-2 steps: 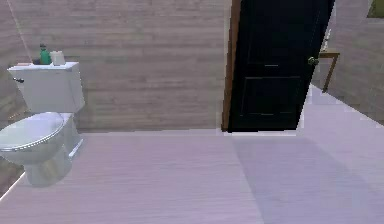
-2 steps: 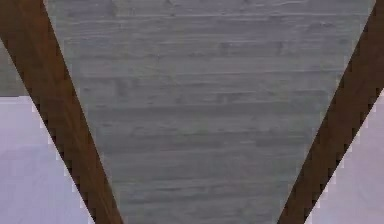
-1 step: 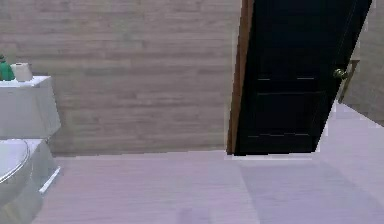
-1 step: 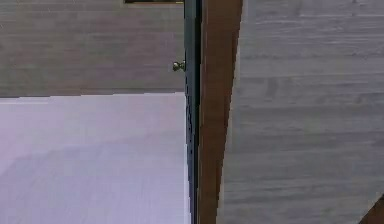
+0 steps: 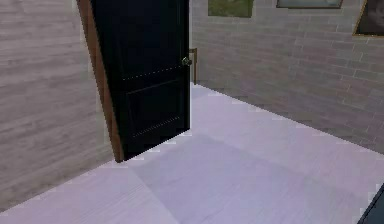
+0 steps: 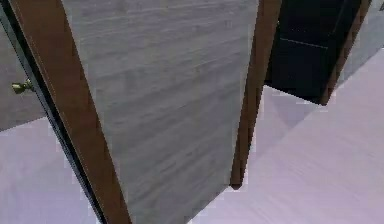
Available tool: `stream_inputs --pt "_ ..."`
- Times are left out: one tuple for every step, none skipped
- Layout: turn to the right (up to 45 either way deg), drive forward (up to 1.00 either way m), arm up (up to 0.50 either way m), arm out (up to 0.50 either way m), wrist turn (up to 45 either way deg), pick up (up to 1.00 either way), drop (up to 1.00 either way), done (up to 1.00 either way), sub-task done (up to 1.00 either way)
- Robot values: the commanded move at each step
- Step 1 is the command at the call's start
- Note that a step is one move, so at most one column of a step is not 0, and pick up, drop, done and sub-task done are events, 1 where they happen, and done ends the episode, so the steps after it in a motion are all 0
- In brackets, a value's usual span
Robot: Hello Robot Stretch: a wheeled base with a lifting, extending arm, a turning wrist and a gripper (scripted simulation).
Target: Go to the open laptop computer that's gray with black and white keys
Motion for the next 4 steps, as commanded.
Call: stream_inputs --pt "0.0 0.55 0.0 0.0 0.0 0.0 0.0 0.0 0.0" --pt "18.0 0.0 0.0 0.0 0.0 0.0 0.0 0.0 0.0" --pt "0.0 1.0 0.0 0.0 0.0 0.0 0.0 0.0 0.0" --pt "3.0 0.0 0.0 0.0 0.0 0.0 0.0 0.0 0.0"
